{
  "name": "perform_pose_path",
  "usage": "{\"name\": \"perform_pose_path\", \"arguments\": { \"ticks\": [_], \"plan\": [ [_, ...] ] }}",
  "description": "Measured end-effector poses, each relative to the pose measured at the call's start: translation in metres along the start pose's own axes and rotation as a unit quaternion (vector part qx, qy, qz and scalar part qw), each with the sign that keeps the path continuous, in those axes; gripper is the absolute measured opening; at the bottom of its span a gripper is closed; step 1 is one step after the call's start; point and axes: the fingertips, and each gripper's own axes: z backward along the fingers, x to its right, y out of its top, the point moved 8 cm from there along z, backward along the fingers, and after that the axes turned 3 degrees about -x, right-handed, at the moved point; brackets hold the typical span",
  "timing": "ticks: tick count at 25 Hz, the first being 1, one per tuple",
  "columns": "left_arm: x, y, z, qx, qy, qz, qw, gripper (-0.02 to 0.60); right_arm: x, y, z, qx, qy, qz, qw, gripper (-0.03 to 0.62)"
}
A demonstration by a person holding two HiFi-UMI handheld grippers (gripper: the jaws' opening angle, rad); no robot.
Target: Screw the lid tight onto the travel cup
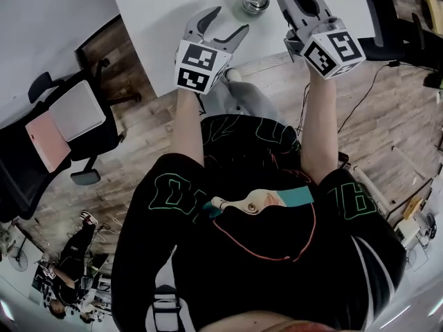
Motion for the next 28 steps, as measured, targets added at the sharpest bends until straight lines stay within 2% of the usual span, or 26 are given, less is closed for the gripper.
{"name": "perform_pose_path", "arguments": {
  "ticks": [3,9,12,15,20,25,28],
  "plan": [
    [0.006,-0.005,-0.009,-0.007,0.008,0.005,0.9999,0.351,-0.001,-0.005,0.003,-0.024,0.042,0.017,0.999,0.112],
    [0.007,-0.006,-0.026,-0.014,0.013,-0.01,0.9998,0.388,-0.013,-0.024,0.002,-0.098,0.11,0.094,0.985,0.22],
    [0.005,-0.006,-0.038,-0.036,0.009,-0.031,0.9988,0.39,-0.013,-0.036,-0.002,-0.134,0.134,0.129,0.973,0.233],
    [0.002,-0.01,-0.048,-0.06,0.004,-0.047,0.9971,0.39,-0.009,-0.042,-0.006,-0.148,0.149,0.147,0.967,0.239],
    [0.0,-0.002,-0.055,-0.052,-0.001,-0.061,0.9967,0.352,-0.006,-0.046,-0.011,-0.159,0.166,0.157,0.961,0.249],
    [-0.001,0.0,-0.065,-0.057,-0.005,-0.066,0.9962,0.344,-0.003,-0.05,-0.019,-0.163,0.175,0.16,0.958,0.247],
    [0.0,-0.001,-0.066,-0.047,-0.002,-0.059,0.9971,0.342,-0.002,-0.051,-0.022,-0.163,0.169,0.166,0.958,0.23]
  ]
}}
